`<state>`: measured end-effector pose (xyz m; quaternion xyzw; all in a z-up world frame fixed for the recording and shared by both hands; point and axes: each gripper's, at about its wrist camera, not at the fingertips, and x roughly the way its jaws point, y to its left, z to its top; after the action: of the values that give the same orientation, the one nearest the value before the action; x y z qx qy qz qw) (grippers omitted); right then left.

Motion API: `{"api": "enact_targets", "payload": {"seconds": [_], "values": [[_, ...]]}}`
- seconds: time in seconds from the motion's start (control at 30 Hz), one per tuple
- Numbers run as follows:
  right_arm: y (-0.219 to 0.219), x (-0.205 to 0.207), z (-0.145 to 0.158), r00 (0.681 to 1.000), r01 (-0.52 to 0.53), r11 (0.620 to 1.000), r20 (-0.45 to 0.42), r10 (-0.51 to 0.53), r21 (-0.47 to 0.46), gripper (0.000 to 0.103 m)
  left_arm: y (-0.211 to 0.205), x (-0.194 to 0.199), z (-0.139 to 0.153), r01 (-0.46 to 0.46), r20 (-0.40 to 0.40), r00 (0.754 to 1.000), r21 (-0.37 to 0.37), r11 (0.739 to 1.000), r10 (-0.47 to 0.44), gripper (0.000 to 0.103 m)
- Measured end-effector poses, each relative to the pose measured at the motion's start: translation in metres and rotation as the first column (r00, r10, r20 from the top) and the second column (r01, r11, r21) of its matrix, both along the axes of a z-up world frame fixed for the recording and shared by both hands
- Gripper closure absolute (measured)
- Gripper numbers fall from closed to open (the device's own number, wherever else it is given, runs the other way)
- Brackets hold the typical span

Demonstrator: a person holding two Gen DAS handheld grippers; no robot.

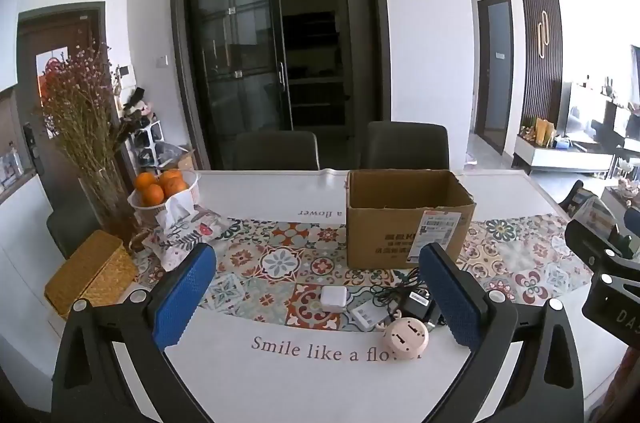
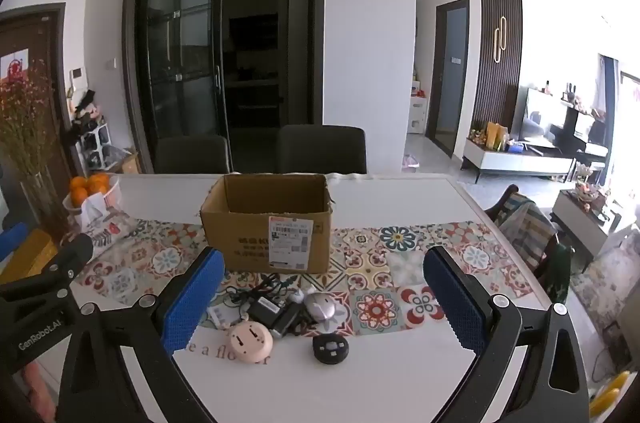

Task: Organize rigid objects

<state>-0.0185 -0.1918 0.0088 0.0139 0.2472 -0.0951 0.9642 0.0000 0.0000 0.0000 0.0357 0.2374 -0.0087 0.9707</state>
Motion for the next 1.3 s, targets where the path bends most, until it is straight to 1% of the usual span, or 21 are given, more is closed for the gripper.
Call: {"api": "enact_targets", "payload": {"seconds": [0.03,0.23,0.33,0.4,0.47,0.5,0.63,1.3], "values": [[0.000,0.000,0.000,1.000,0.000,1.000,0.012,0.000,-0.004,0.003,0.000,0.000,0.000,0.000,0.003,1.000,0.001,1.000,0.000,0.000],[0.003,-0.002,0.000,1.000,0.007,1.000,0.016,-0.007,-0.006,0.003,-0.002,-0.001,0.002,-0.019,0.014,1.000,0.007,1.000,0.019,0.000],[-0.002,-0.002,0.002,1.000,0.005,1.000,0.018,-0.005,-0.001,0.003,-0.009,0.001,0.004,-0.014,0.013,1.000,0.005,1.000,0.014,0.000],[0.000,-0.003,0.002,1.000,0.002,1.000,0.022,-0.002,-0.008,0.003,-0.008,-0.005,0.006,-0.004,0.027,1.000,-0.004,1.000,0.004,0.000],[0.000,-0.003,0.002,1.000,-0.001,1.000,0.025,0.001,-0.007,0.003,-0.011,-0.004,0.007,0.000,0.019,1.000,-0.008,1.000,0.000,0.000],[0.000,-0.002,0.003,1.000,-0.003,1.000,0.021,0.003,-0.004,0.003,-0.004,-0.003,0.004,0.009,0.019,1.000,-0.018,1.000,-0.008,0.000],[0.000,-0.002,0.006,1.000,-0.004,1.000,0.011,0.004,0.006,0.003,-0.004,-0.003,0.003,0.007,0.023,1.000,-0.018,1.000,-0.007,0.000],[0.001,-0.001,0.005,1.000,-0.003,1.000,0.012,0.003,0.013,0.003,-0.002,-0.001,0.005,0.012,0.038,0.999,-0.022,1.000,-0.011,0.000]]}}
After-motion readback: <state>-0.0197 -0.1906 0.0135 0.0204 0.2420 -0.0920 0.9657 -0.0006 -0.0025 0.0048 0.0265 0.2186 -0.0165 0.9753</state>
